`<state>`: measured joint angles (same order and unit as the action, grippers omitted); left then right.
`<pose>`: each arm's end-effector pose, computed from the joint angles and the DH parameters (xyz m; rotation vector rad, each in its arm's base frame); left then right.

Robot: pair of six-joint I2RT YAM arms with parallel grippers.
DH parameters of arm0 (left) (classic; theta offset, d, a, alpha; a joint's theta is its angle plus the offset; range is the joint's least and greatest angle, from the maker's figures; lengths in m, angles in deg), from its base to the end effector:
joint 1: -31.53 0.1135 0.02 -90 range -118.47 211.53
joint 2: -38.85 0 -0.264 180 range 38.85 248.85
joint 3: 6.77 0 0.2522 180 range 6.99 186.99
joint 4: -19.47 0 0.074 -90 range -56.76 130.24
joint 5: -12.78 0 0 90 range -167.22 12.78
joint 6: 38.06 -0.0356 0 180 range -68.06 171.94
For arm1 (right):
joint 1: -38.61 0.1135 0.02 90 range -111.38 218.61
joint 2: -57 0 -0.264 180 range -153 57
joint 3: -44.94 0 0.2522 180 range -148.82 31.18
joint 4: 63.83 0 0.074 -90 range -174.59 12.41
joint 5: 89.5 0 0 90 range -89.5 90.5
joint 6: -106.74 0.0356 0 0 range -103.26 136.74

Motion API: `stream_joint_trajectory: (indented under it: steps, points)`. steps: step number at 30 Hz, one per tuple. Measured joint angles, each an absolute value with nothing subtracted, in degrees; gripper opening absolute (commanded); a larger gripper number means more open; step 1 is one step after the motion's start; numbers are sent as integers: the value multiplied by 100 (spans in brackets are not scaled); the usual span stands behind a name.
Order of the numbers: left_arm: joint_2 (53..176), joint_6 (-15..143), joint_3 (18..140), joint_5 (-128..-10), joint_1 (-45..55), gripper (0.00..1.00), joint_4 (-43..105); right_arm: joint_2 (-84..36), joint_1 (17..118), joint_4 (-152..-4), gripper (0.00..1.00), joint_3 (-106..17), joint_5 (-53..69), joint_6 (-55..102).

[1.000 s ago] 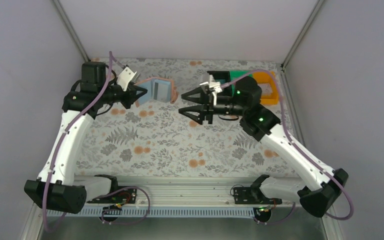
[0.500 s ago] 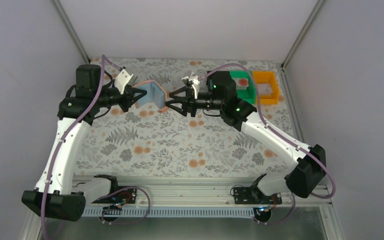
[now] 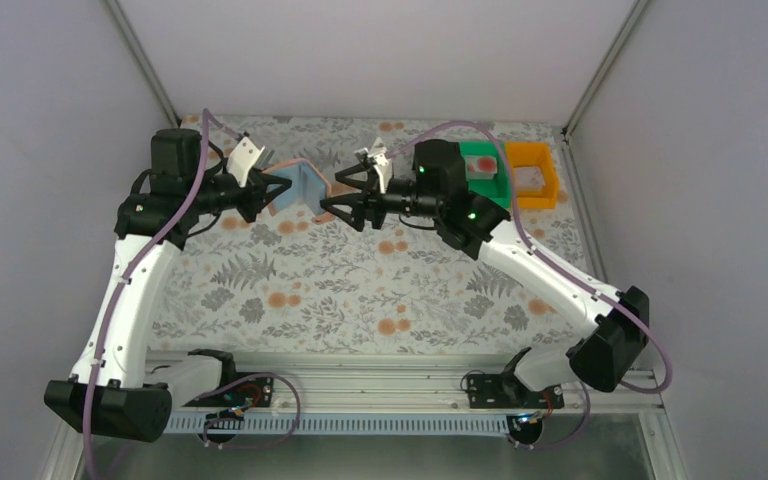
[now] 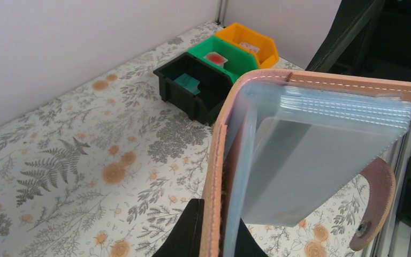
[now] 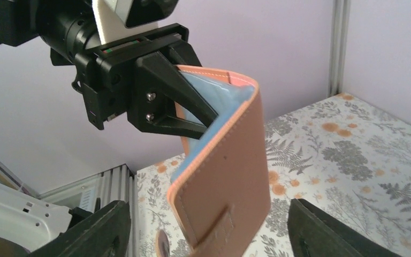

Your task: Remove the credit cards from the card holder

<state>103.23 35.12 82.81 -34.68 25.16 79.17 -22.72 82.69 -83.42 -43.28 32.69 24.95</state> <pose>0.2126 -0.0480 0.4022 0.8148 1.9039 -0.6893 0.2199 0.2394 0.3905 -0.9776 1.6083 1.1384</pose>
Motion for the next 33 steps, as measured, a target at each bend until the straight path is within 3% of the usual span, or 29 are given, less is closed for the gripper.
stream_joint_trajectory:
  steps: [2,4,7,11,24,33]
  points:
    - [10323,3512,8281,-3459,2516,2,7917,-2390,8330,-8353,84,-4437,3321,2381]
    - [10323,3512,8281,-3455,2516,2,7917,-2471,8378,-8381,81,-4481,3385,2274]
    - [10326,3509,8281,-3450,2516,2,7917,-2541,8439,-8449,59,-4483,3356,2141]
    - [10326,3507,8278,-3413,2516,3,7917,-2578,8459,-8536,45,-4483,3195,2089]
    - [10328,3477,8252,-3310,2516,2,7917,-2583,8463,-8912,30,-4485,2823,1798]
    - [10328,3453,8187,-3265,2516,2,7915,-2535,8463,-9269,31,-4608,2596,1575]
